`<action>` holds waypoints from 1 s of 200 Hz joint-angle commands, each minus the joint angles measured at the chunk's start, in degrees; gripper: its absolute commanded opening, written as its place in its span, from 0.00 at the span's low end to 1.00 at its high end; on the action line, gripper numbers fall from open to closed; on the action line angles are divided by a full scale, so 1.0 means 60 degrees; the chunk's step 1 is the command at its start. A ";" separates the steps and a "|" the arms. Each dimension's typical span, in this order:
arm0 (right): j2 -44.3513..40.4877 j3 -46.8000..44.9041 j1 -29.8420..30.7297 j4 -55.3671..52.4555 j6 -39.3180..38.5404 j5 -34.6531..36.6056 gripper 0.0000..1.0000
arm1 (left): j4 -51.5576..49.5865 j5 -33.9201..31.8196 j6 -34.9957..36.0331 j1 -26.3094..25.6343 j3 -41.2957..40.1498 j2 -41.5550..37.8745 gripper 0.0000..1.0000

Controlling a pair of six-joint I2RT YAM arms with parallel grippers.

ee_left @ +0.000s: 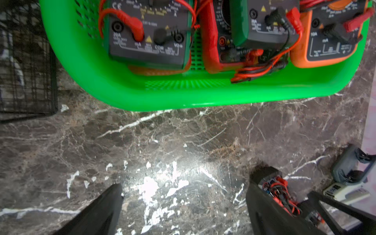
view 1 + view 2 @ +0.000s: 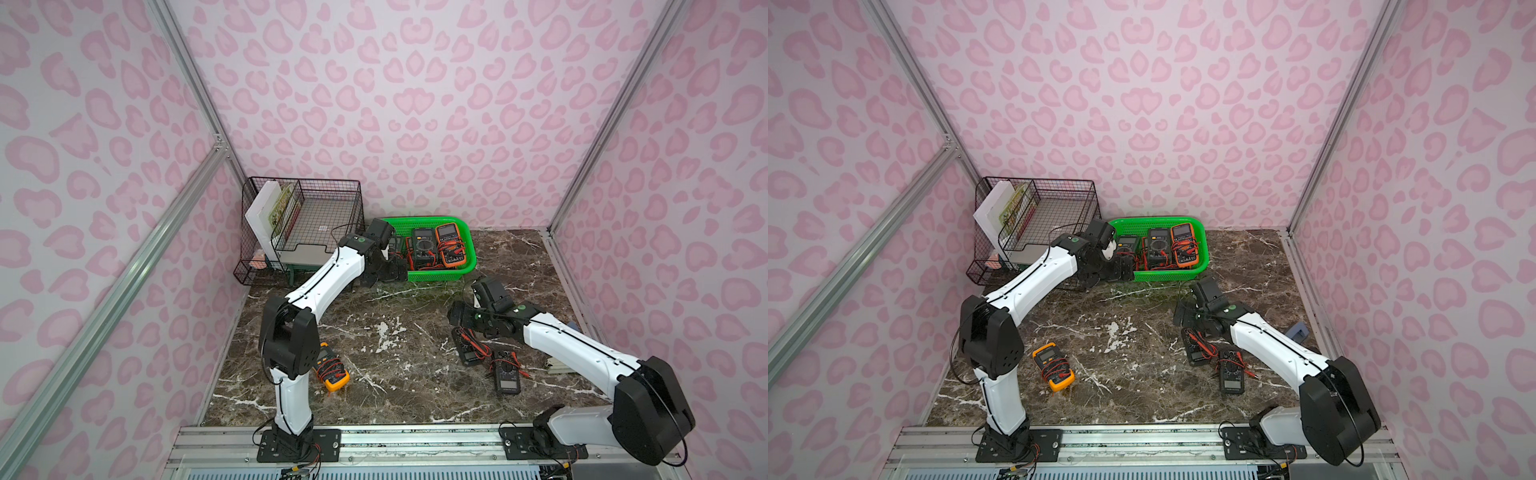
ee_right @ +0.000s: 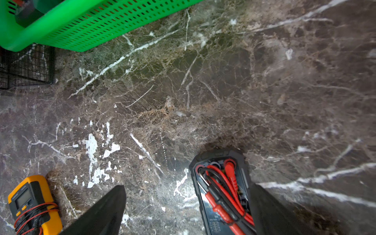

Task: Put the multimeter into the basket
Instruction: Pick up the multimeter from the center of the board.

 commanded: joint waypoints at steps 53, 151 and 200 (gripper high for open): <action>-0.0329 -0.0151 0.0039 -0.0326 -0.0441 0.0133 0.99 | -0.0139 -0.0508 -0.0871 -0.0032 -0.1611 -0.1690 0.98; -0.0157 -0.0227 0.0906 -0.0125 -0.1242 0.0138 0.99 | -0.1976 -0.2306 -0.1805 -0.0106 -0.3677 -0.3905 0.99; 0.0077 -0.0041 0.1410 0.0244 -0.0971 0.0214 0.99 | -0.2899 -0.3221 -0.2304 -0.0084 -0.4690 -0.4772 0.99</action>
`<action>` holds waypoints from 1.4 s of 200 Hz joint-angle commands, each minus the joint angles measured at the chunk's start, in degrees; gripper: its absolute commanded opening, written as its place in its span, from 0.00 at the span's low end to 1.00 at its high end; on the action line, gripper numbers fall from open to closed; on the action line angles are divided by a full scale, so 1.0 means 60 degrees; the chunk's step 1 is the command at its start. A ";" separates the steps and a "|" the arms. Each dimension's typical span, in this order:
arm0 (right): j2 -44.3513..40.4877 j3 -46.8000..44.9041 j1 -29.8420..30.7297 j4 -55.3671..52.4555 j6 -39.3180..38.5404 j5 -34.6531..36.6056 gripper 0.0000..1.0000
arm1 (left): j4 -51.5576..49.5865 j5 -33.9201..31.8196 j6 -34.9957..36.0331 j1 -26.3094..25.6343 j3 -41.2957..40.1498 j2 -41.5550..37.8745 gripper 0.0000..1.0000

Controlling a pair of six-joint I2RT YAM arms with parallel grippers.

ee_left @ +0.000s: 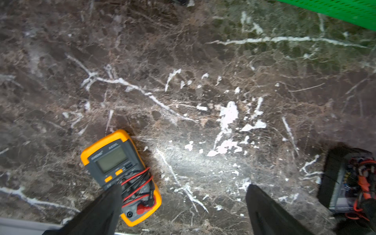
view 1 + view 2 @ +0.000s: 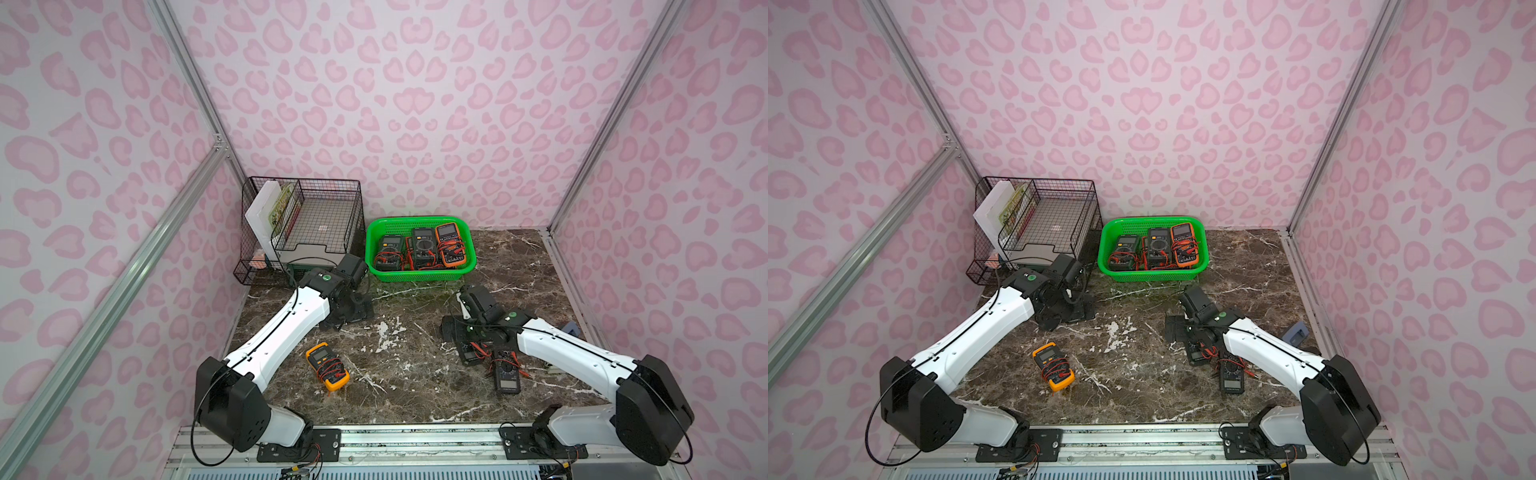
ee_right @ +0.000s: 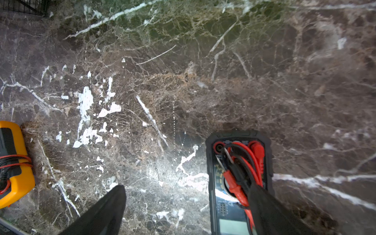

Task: Put the multimeter into the basket
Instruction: Pick up the multimeter from the center of the board.

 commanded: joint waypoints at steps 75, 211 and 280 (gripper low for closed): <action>0.1114 0.1295 0.0513 0.0463 -0.0163 -0.0227 0.99 | -0.1470 -0.0976 -0.1288 0.0029 -0.1619 -0.1725 0.99; 0.1567 0.1398 0.0707 0.0716 -0.0510 -0.0626 0.99 | -0.1192 -0.0774 -0.2203 0.0044 -0.2730 -0.1968 0.99; 0.1506 0.1258 0.0707 0.0639 -0.0715 -0.0577 0.99 | -0.0392 -0.0304 -0.2401 0.0044 -0.3469 -0.1455 0.99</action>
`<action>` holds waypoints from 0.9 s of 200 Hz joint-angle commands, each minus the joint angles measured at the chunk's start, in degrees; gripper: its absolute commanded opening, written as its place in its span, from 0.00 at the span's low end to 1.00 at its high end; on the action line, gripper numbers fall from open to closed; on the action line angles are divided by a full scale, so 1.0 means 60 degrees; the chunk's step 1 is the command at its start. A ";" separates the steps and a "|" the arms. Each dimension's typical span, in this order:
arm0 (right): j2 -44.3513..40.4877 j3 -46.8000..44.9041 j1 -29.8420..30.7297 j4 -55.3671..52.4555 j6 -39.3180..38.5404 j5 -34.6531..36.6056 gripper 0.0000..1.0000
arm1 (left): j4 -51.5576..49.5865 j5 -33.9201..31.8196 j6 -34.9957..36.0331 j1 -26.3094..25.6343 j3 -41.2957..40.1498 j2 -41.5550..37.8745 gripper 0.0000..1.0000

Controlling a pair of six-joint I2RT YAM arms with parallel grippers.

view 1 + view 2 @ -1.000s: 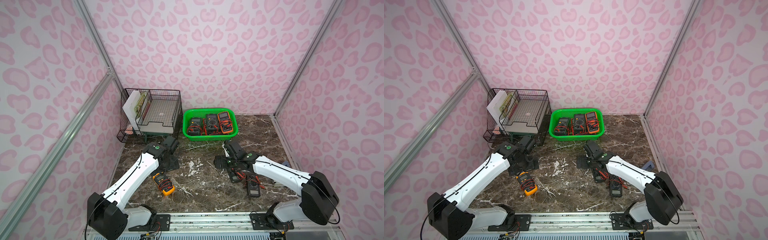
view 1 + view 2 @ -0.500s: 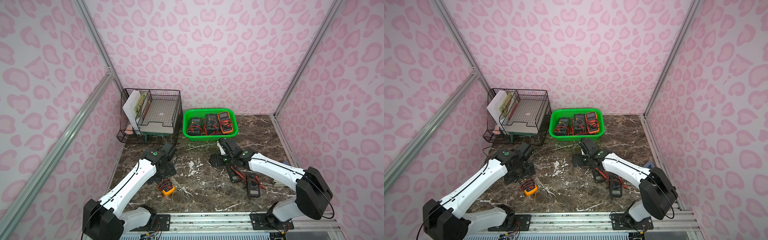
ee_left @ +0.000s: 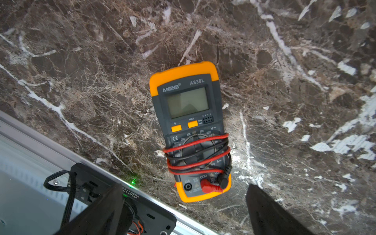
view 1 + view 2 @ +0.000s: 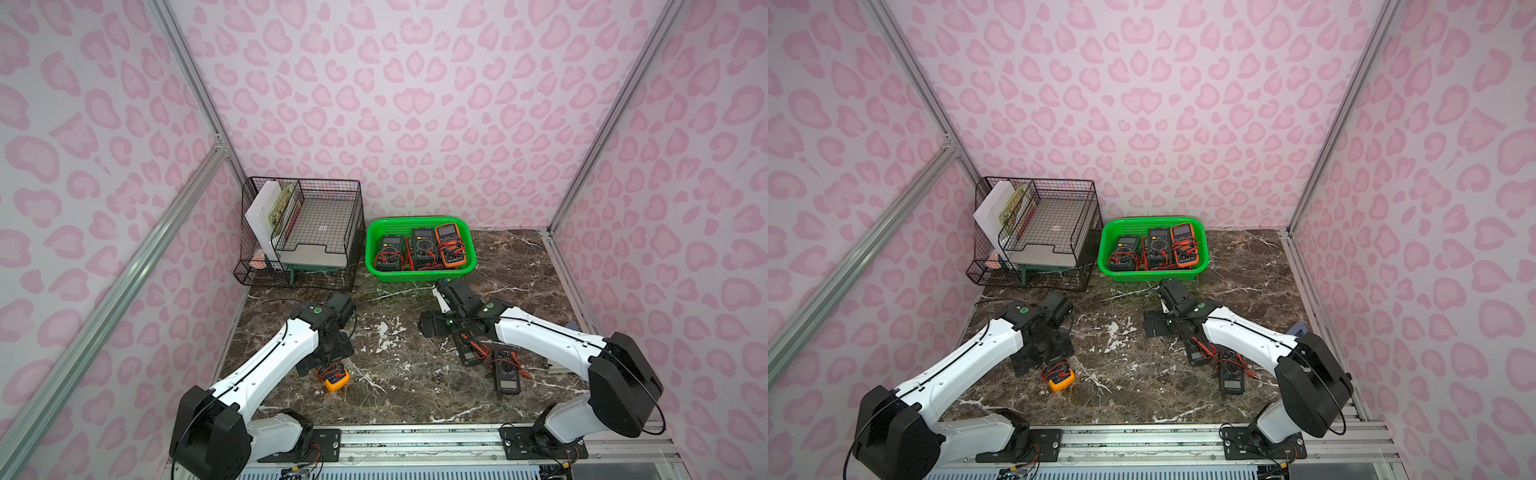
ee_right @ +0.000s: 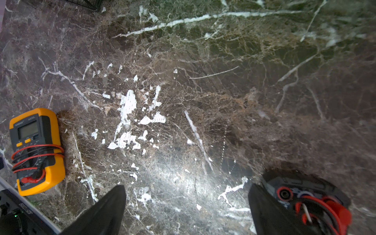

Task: Put the multimeter into the basket
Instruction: Pick up the multimeter from the center of the board.

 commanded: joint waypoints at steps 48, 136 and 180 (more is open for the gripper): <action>0.0184 0.0062 0.0014 0.0100 -0.0283 -0.0053 0.99 | 0.0643 0.0320 -0.0180 0.0000 -0.0453 0.0468 0.99; 0.0547 0.0533 -0.0001 0.0024 -0.0474 -0.0078 0.99 | 0.1220 0.0392 0.0224 0.0000 -0.0596 0.1492 0.99; 0.0583 0.0690 0.0000 -0.0082 -0.0527 -0.0050 0.99 | 0.1604 0.0549 0.0341 0.0000 -0.0784 0.1859 0.99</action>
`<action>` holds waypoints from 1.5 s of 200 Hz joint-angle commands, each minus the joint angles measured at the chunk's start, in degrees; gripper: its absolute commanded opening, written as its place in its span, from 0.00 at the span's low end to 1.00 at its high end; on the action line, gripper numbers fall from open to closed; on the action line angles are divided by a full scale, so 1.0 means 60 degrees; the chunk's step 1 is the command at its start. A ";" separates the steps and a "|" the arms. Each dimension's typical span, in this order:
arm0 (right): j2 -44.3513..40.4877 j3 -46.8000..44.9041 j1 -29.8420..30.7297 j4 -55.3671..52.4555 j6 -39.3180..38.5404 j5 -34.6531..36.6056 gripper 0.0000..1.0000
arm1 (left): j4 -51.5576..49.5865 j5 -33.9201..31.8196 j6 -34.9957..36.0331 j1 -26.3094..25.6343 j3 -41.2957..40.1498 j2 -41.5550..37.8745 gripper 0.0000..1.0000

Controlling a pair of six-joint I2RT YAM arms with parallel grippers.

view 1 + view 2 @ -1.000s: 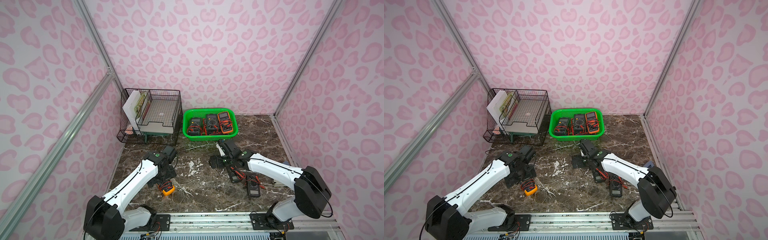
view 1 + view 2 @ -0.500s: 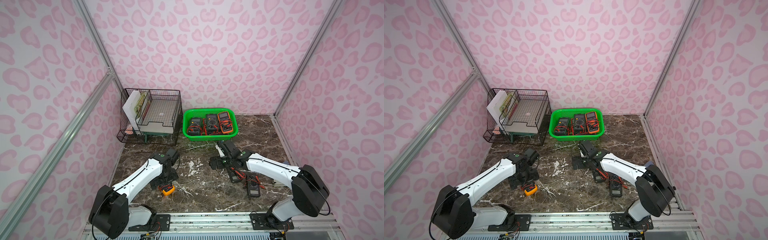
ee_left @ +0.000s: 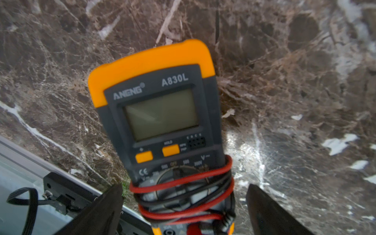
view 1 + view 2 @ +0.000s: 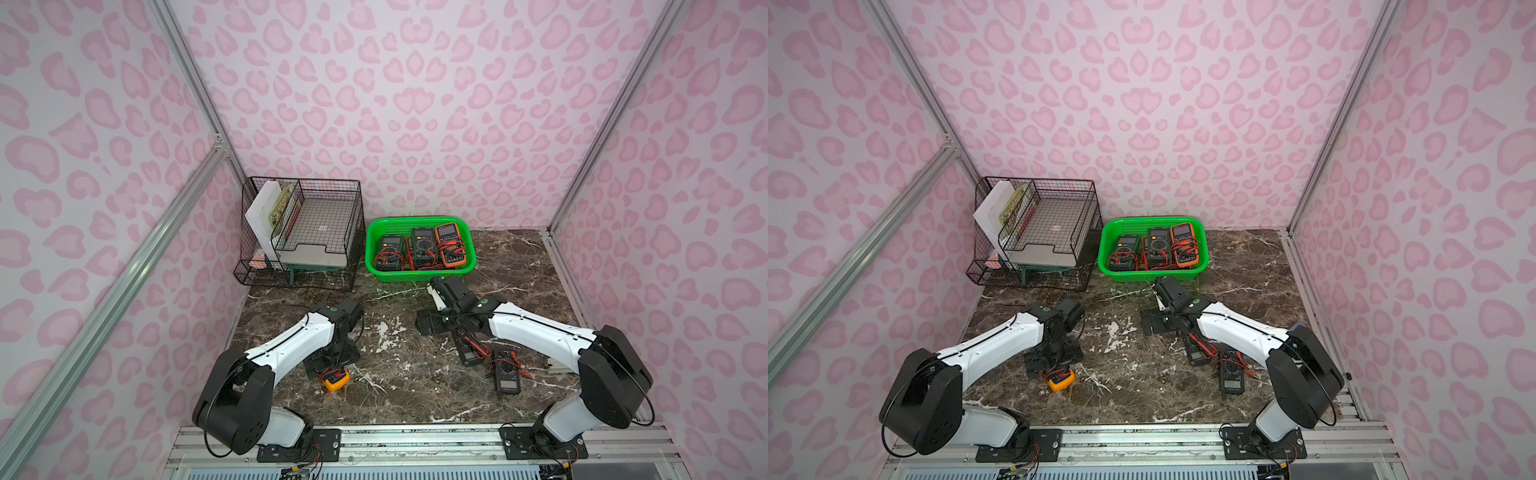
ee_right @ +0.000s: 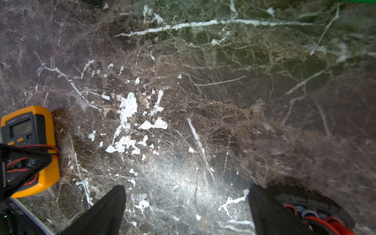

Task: Put the multimeter into the basket
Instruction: Pick up the multimeter from the center of the board.

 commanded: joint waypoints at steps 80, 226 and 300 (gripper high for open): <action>0.0173 0.0567 -0.0025 -0.0236 -0.0220 0.0013 0.99 | 0.0443 0.0115 0.0271 0.0000 -0.0387 0.0470 0.99; 0.0290 0.1111 -0.0142 -0.0367 -0.0439 -0.0192 0.99 | 0.0329 0.0222 0.0601 0.0000 -0.0280 0.0316 0.34; 0.0222 0.1380 -0.0301 -0.0341 -0.0572 -0.0436 0.99 | -0.0810 0.0136 0.1523 -0.0042 0.1176 0.0188 0.00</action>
